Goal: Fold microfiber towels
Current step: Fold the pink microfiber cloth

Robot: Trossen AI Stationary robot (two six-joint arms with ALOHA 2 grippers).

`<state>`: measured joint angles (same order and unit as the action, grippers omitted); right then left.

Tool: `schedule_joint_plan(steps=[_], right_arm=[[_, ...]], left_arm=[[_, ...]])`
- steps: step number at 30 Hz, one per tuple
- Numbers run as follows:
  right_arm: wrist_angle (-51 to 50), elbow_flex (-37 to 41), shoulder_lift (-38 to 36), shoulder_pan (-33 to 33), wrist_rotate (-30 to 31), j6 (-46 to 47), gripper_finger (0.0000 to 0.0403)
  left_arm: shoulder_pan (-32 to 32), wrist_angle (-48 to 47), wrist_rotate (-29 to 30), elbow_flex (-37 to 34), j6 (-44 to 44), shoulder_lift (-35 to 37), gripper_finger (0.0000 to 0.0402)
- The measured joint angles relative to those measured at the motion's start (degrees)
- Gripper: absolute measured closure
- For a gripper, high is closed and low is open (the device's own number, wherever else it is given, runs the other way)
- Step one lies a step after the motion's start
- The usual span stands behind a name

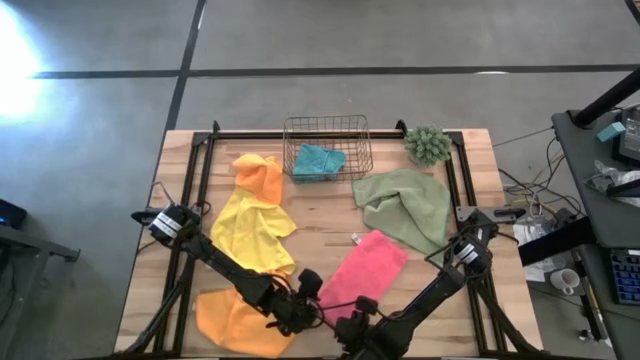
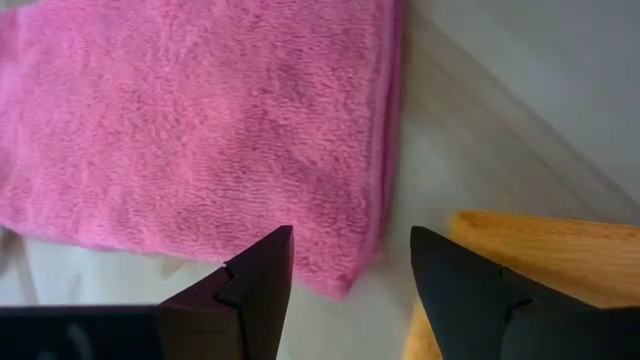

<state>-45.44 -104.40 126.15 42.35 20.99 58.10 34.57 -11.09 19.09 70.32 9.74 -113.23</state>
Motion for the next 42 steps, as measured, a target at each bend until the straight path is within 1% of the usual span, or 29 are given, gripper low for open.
schedule_joint_plan(steps=[7, 11, 13, 16, 18, 22, 26, 31, 33, 35, 42], right_arm=[[0.0, 0.0, 2.0, -0.1, -1.2, 0.4, 0.0231], [-0.5, -0.2, 2.6, -0.3, -1.7, 3.3, 0.0232], [-0.7, -0.2, 2.6, -0.3, -1.8, 3.5, 0.0232], [-0.8, -0.2, 2.6, -0.3, -1.8, 3.7, 0.0232], [-0.8, -0.2, 2.6, -0.3, -1.8, 4.2, 0.0232], [-0.9, -0.1, 2.7, -0.3, -1.8, 4.9, 0.0232], [-0.8, -0.1, 2.7, -0.3, -1.8, 4.9, 0.0232], [-0.8, -0.1, 2.8, -0.4, -1.8, 5.2, 0.0236], [-1.1, -0.1, 2.7, -0.5, -1.9, 5.9, 0.0247], [-1.5, -0.1, 2.8, -0.6, -2.0, 6.7, 0.0264], [-1.8, 0.0, 2.8, -0.7, -2.0, 7.2, 0.0339]], left_arm=[[-1.6, 3.7, -0.1, -0.6, 0.0, 0.0, 0.0214], [-2.9, 4.1, -0.2, -1.1, -0.2, 0.0, 0.0214], [-3.3, 4.8, -2.0, -1.7, 0.1, 0.0, 0.0214], [-3.5, 5.3, -6.9, -2.5, 0.0, 0.0, 0.0214], [-3.3, 5.3, -8.6, -2.9, -0.2, 0.0, 0.0214], [-2.7, 5.1, -8.9, -2.6, 0.0, 0.0, 0.0214], [-2.7, 7.6, -9.8, -2.7, 0.1, -0.7, 0.0214], [-2.9, 8.8, -9.9, -2.6, -0.6, -2.7, 0.0218], [-2.9, 8.6, -9.8, -2.4, -0.6, -3.6, 0.0232], [-2.8, 8.8, -9.7, -2.3, -0.6, -3.9, 0.0255], [-2.9, 11.6, -9.6, -2.3, -0.3, -4.0, 0.0361]])
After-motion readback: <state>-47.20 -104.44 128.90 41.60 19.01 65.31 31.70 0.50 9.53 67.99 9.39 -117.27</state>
